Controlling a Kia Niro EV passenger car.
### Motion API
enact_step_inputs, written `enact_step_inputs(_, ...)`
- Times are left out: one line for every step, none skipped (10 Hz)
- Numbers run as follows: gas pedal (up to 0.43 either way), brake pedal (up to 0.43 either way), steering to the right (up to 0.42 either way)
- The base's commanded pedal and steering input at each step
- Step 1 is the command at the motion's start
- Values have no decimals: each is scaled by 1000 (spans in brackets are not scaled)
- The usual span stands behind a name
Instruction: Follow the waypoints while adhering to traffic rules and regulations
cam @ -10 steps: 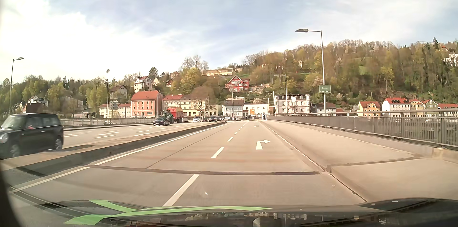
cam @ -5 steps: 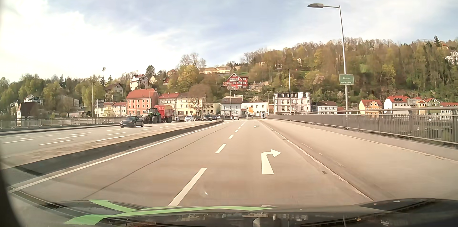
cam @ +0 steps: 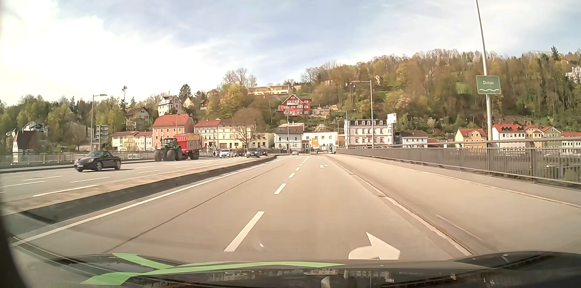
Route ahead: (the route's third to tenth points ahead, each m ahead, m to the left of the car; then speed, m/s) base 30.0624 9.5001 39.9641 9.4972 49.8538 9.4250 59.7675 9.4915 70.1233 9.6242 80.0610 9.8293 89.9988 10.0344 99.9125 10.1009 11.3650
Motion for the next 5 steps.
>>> enact_step_inputs(177, 0, 8)
enact_step_inputs(177, 0, 8)
enact_step_inputs(177, 0, 8)
enact_step_inputs(177, 0, 7)
enact_step_inputs(177, 0, 6)
